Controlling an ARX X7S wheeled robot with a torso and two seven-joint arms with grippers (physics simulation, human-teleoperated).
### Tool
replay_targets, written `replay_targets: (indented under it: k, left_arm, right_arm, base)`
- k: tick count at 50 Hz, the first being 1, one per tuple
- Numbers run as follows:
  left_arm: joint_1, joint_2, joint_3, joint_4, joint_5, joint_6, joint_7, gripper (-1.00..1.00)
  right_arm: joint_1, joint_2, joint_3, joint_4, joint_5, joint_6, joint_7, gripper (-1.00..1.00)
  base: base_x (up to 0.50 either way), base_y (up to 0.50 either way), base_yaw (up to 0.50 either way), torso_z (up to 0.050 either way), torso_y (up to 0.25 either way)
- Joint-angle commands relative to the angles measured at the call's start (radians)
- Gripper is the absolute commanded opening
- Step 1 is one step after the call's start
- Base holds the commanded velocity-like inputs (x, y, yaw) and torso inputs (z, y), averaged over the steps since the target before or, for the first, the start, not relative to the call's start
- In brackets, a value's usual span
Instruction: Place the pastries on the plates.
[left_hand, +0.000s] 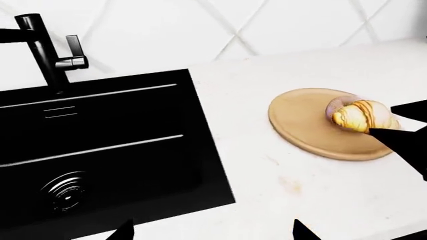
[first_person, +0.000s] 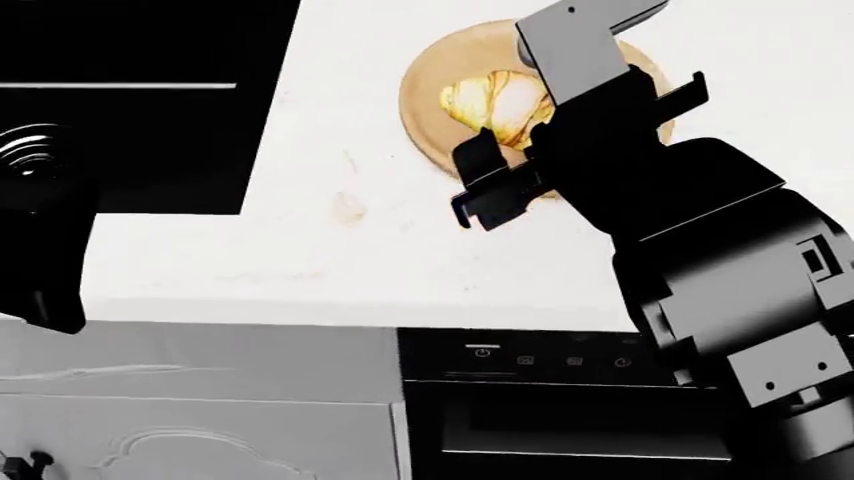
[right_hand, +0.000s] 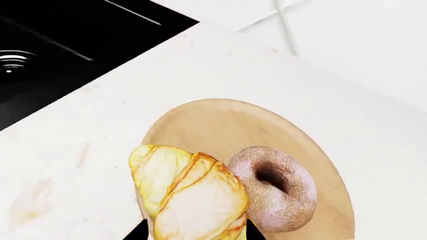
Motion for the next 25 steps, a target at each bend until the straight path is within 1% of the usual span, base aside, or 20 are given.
replay_targets:
  k: [1,12,25]
  left_arm:
    - [0.008,0.006,-0.017,-0.014,0.028,0.023,0.031,1.0]
    - [0.01,0.012,-0.013,-0.013,0.043,0.032,0.034,1.0]
    - [0.022,-0.004,-0.02,-0.024,0.06,0.043,0.053,1.0]
  right_arm:
    - [0.004,-0.014,0.006,-0.006,-0.036,-0.018,-0.055,-1.0]
    - [0.007,-0.014,0.001,-0.005,-0.036,-0.01,-0.055,-1.0]
    - [0.005,-0.016,0.011,-0.005,-0.031,-0.007,-0.04,-1.0]
  base:
    - [-0.1,0.5,0.0,0.0,0.0]
    - [-0.03,0.5,0.0,0.0,0.0]
    - [0.0,0.5,0.0,0.0,0.0]
